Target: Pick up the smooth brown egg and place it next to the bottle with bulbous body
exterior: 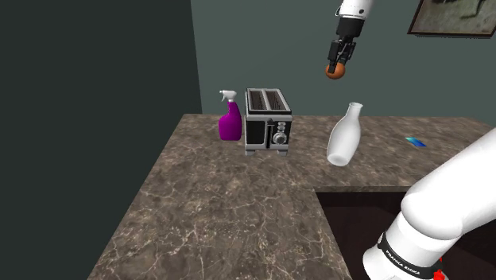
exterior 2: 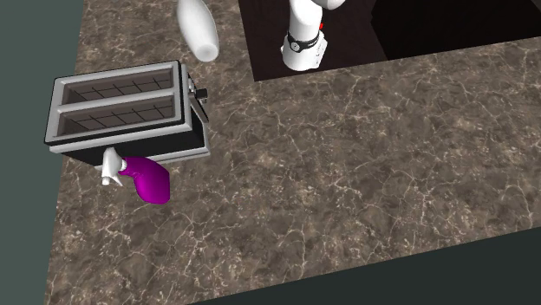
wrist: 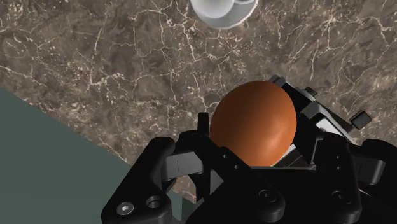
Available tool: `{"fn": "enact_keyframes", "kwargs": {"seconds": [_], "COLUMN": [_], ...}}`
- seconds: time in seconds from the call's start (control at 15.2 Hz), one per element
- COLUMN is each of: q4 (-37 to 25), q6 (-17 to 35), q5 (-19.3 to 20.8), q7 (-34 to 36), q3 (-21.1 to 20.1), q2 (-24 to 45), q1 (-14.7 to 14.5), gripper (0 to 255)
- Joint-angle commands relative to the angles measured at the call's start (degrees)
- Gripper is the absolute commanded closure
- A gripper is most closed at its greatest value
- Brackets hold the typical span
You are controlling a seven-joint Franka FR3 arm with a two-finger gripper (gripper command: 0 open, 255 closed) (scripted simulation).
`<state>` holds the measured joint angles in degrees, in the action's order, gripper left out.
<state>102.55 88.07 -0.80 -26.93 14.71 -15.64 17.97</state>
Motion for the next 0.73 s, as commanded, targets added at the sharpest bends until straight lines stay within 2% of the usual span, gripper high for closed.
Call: {"fn": "enact_keyframes", "kwargs": {"seconds": [0.0,0.4,0.66], "q4": [-0.66,-4.96,-0.85], "q6": [-0.34,-1.40,1.80], "q5": [0.35,0.42,0.77], "q7": [-2.86,-11.90,-11.82], "q3": [1.83,7.80,7.69], "q2": [0.43,4.17,3.20], "q1": [0.96,3.92,4.00], "gripper": [255,255,255]}}
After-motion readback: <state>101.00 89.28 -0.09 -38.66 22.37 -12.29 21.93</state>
